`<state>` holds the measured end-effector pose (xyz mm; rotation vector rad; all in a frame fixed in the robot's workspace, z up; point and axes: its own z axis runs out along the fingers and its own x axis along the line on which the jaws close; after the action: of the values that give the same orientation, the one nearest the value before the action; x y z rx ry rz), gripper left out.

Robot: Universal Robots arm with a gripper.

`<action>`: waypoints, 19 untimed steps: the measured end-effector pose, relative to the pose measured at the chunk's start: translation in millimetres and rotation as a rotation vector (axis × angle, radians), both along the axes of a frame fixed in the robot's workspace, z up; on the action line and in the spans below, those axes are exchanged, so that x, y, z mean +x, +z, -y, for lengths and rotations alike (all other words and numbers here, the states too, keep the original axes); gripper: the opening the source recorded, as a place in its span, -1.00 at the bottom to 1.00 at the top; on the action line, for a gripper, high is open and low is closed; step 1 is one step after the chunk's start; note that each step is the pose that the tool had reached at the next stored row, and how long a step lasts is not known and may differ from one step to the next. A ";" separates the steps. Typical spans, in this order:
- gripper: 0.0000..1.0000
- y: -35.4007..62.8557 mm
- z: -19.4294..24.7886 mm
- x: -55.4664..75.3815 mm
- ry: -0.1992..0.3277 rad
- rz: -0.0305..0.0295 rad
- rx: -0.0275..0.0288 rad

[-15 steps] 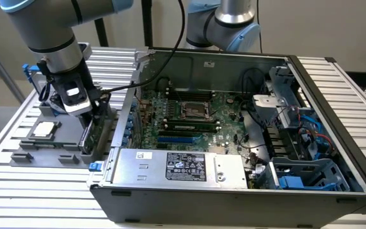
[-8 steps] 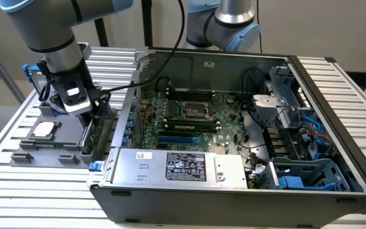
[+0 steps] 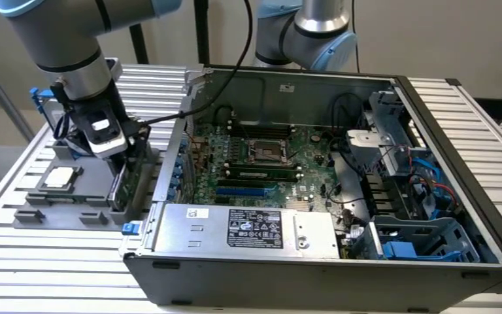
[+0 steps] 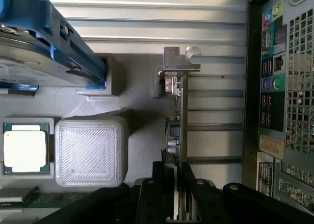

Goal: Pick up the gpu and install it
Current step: 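Pick up the gpu and move the gpu toward the slot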

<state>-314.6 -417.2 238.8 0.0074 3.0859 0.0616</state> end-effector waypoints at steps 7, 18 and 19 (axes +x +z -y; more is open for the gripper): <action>-1.00 0.8 0.3 0.1 0.001 -0.0001 0.0009; -1.00 11.2 0.2 0.0 0.001 -0.0001 0.0050; -1.00 14.0 0.3 0.0 0.001 0.0000 0.0057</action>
<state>-314.6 -417.5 252.8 0.0059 3.0858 0.0704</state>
